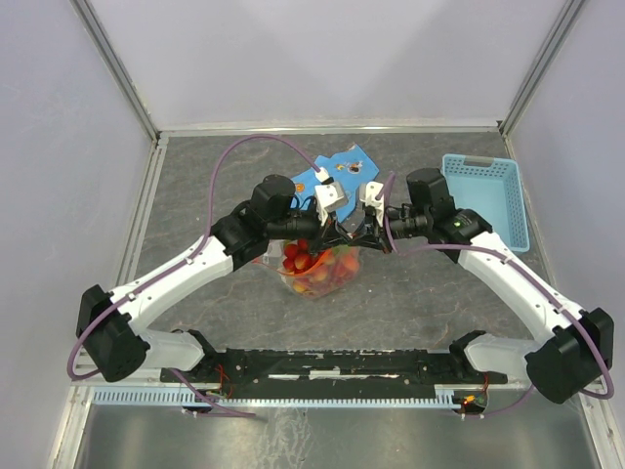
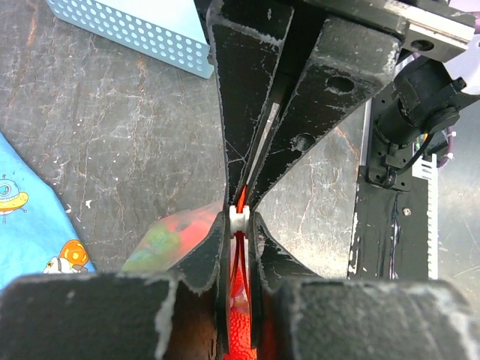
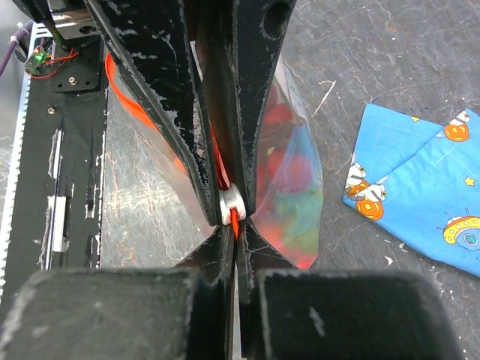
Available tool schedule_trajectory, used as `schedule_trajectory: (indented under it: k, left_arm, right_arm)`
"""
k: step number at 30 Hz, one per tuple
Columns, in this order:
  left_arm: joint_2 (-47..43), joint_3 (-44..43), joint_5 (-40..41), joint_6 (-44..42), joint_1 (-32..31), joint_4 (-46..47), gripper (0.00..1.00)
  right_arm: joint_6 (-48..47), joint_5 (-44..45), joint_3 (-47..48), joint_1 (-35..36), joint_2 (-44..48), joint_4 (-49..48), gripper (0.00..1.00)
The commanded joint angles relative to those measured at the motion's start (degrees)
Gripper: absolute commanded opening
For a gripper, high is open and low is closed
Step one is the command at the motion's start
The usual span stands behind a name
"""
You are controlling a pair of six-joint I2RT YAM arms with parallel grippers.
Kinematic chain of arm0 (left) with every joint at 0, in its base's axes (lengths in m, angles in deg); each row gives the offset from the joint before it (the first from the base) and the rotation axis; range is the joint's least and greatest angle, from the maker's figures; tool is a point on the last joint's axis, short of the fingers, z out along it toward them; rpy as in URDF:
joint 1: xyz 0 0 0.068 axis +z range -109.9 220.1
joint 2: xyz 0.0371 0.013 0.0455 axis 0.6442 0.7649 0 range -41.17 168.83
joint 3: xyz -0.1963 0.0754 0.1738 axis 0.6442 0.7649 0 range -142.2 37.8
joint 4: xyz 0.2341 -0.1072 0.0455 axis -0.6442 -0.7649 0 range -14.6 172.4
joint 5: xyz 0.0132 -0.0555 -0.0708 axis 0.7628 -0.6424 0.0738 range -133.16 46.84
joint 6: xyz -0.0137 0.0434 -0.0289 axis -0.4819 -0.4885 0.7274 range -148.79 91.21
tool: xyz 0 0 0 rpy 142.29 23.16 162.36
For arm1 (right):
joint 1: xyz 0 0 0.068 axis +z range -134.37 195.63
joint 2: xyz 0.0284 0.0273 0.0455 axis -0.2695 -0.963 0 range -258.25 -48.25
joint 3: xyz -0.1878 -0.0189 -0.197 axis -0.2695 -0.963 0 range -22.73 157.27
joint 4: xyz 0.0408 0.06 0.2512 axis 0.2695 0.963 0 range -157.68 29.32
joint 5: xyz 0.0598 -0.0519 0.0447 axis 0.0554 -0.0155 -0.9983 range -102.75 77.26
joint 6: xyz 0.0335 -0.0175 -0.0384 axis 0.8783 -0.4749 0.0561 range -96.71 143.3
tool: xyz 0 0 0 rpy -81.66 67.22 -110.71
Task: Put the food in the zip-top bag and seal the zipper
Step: Zip the zipper food storage bag at the center of the board.
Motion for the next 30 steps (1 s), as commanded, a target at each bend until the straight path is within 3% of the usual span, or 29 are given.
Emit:
schedule_trajectory:
  k: [1,13,30]
  left_arm:
    - [-0.8,-2.7,-1.4,-4.0,-0.2,-1.1,0.03]
    - [-5.1,-0.6,7.1,-7.6,1.1,-9.2,0.03]
    - [-14.5,3.7,15.5,-5.1,4.5,-17.5,0.03]
  right_arm:
    - [-0.8,1.1,0.8,-0.5,2.7,-1.8,0.02]
    - [-0.2,3.9,-0.2,-5.7,6.0,0.5,0.02]
    - [6.2,10.4,-5.5,-14.5,12.2,-2.7,0.02]
